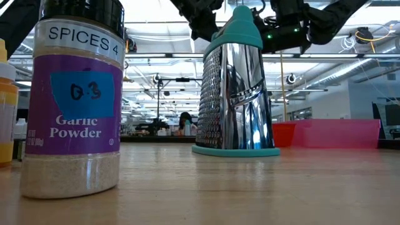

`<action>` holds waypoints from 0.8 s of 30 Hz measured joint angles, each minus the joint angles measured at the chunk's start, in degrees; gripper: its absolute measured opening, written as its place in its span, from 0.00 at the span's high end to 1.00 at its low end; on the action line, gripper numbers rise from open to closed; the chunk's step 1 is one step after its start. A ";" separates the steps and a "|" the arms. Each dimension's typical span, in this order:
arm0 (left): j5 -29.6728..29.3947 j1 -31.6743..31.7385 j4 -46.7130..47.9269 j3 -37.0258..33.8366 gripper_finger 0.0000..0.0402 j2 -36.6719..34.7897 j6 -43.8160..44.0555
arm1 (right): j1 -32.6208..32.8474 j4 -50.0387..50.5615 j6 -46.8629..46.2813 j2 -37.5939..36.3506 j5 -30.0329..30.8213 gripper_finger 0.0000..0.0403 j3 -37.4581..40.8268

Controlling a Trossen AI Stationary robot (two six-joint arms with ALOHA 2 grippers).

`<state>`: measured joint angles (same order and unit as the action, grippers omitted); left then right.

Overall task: Pick & Place Kitchen Items
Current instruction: Put the large black food coloring bottle into the red bin

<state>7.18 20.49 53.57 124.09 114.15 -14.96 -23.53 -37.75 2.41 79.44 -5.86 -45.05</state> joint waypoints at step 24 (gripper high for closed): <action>-2.23 -0.10 0.34 -1.53 0.91 -0.09 0.34 | -0.44 4.82 -0.19 -0.33 2.59 0.66 -0.45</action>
<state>4.95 20.39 53.91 122.56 114.06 -14.62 -23.97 -32.93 2.22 79.11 -3.26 -45.50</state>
